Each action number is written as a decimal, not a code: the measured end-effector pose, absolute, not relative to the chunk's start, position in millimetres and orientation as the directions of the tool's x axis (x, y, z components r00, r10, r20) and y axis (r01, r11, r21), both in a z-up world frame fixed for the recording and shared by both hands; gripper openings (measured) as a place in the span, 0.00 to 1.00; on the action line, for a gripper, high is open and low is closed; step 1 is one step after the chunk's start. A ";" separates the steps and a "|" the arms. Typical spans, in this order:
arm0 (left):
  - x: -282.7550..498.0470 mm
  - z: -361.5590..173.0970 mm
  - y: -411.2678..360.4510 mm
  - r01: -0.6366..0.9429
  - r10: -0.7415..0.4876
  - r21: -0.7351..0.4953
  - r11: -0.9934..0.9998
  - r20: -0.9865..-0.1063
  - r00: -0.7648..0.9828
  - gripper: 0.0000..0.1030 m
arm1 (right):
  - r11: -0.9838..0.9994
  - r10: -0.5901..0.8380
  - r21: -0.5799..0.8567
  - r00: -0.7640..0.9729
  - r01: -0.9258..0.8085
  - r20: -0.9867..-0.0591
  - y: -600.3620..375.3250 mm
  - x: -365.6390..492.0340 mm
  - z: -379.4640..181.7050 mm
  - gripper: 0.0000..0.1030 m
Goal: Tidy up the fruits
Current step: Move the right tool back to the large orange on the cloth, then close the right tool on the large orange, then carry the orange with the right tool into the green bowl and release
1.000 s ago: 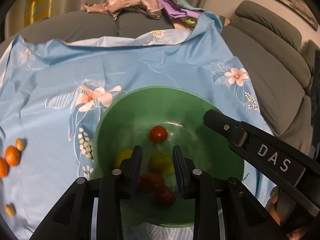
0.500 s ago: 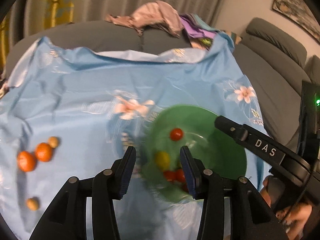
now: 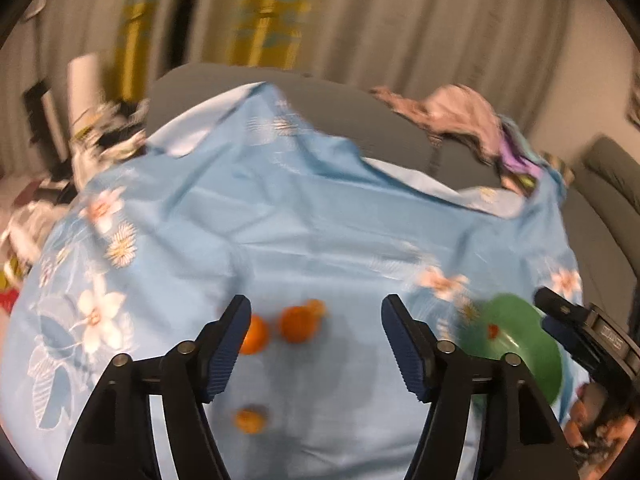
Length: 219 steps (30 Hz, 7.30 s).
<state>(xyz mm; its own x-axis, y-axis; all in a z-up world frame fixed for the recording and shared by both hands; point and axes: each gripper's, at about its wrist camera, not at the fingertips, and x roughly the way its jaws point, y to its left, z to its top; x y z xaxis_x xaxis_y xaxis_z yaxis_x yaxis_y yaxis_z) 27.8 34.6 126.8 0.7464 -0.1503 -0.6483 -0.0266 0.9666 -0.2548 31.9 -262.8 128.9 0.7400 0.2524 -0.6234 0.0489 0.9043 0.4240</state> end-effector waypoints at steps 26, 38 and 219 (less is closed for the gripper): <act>84.2 30.8 54.7 -0.033 -0.102 -0.149 0.988 -0.804 0.586 0.42 | 0.885 0.465 0.439 0.359 -0.157 -0.810 -95.1 139.6 9.2 0.47; 86.5 28.2 50.6 -0.032 -0.078 -0.119 0.992 -0.806 0.587 0.42 | 0.825 0.563 0.541 0.316 -0.163 -0.764 -92.3 133.4 -1.9 0.36; 24.1 98.4 -189.9 0.436 -0.487 -0.252 0.864 -0.638 0.596 0.44 | 0.882 -0.066 0.281 0.689 0.379 -0.722 -372.2 -4.2 96.1 0.42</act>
